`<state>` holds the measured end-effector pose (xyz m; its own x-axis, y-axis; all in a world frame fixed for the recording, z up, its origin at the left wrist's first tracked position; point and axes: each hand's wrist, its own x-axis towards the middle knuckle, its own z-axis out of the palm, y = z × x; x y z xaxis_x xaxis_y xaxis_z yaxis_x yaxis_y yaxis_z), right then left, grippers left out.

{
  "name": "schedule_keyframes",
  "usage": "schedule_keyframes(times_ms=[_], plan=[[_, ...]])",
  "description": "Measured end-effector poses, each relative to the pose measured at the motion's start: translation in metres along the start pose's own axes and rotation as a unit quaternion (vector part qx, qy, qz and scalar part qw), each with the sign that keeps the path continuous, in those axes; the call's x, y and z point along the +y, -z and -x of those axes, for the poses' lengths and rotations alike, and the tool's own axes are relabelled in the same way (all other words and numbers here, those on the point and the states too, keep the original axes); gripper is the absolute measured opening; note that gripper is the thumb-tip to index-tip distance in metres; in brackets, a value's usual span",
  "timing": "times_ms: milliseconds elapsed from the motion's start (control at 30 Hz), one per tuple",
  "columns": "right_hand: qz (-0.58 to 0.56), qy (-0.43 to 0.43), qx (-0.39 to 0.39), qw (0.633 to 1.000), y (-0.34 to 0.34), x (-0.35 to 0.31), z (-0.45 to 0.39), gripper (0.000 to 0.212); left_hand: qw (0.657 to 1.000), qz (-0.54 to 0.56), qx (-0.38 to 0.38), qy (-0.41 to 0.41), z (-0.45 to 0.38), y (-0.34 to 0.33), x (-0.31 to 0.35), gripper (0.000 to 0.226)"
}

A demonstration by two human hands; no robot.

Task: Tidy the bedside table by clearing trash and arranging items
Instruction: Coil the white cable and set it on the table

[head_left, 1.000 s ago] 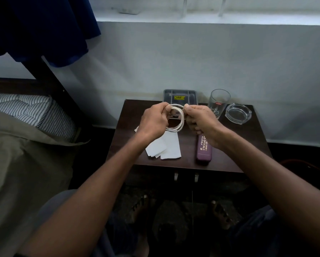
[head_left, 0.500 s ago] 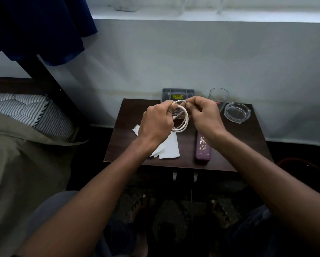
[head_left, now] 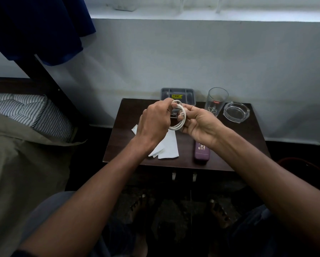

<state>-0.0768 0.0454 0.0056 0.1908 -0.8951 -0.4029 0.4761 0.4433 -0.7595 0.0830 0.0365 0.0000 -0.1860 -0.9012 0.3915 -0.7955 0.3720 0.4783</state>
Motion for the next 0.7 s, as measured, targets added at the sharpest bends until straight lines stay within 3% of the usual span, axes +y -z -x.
schedule_keyframes(times_ms=[100, 267, 400, 567, 700], plan=[[0.026, 0.023, 0.019, 0.999, -0.001, 0.000, 0.002, 0.018, 0.999, -0.040, -0.010, 0.020, -0.002, -0.001, -0.001, 0.026], [0.199, 0.074, 0.035, 0.976, -0.007, 0.010, 0.003, 0.053, 0.996, -0.083, -0.040, -0.001, -0.002, 0.001, 0.000, 0.023], [0.260, 0.087, 0.051, 0.960, -0.007, 0.010, 0.000, 0.057, 0.993, -0.109, -0.041, -0.022, -0.002, 0.002, -0.002, 0.027], [0.406, 0.128, 0.083, 0.901, -0.004, 0.017, -0.002, 0.047, 0.986, -0.155, -0.064, -0.023, 0.001, 0.000, 0.001, 0.035], [0.505, 0.120, 0.048, 0.854, -0.001, 0.006, 0.002, 0.066, 0.977, -0.195, -0.084, 0.001, -0.006, 0.008, -0.008, 0.041]])
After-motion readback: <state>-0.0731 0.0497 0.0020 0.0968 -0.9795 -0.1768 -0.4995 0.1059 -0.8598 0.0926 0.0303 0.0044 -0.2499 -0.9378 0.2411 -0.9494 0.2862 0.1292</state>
